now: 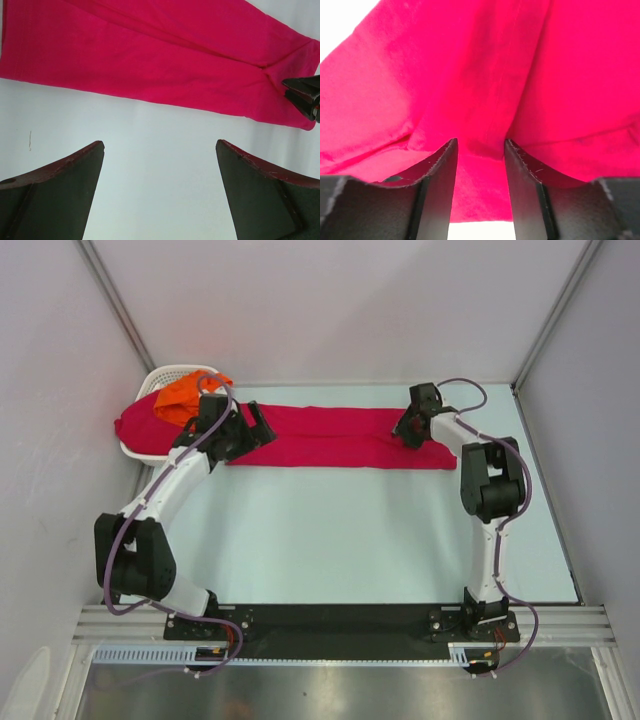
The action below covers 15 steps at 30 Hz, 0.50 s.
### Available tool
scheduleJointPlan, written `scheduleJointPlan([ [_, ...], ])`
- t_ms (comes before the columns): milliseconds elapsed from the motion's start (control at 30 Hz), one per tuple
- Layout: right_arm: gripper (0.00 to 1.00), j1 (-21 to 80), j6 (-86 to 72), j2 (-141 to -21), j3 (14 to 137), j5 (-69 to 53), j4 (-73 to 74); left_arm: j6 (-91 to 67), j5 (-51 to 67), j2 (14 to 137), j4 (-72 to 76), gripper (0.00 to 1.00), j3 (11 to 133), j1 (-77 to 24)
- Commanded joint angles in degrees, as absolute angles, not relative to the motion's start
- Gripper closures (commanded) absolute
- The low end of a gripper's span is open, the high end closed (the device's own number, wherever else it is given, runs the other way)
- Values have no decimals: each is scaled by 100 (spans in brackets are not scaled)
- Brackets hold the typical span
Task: Fold and stack the t-shirts
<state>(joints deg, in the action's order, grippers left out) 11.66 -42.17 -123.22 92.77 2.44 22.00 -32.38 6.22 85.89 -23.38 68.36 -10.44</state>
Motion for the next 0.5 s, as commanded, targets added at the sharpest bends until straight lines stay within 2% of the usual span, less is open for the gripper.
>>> scheduleJointPlan([
  [0,54,1169,-4131,-12480,9685,396,2118,-3138,721,8569,-2285,0,7145,-949],
  [233,62,1160,-4043,-12665,9905,396,2268,-3138,773,8561,-2303,0,7172,-861],
  [267,66,1169,-4017,-12665,9905,396,2259,-3146,765,8534,-2311,0,7172,-844],
  [300,77,1169,-3982,-12691,9923,387,2259,-3146,756,8525,-2303,0,7163,-835],
  [367,88,1169,-3929,-12718,9967,325,2241,-3155,747,8499,-2320,0,7137,-817],
  [400,98,1169,-3920,-12744,10028,299,2233,-3155,738,8490,-2320,0,7137,-809],
  [467,100,1178,-3859,-12779,10116,273,2224,-3155,756,8464,-2320,0,7110,-791],
])
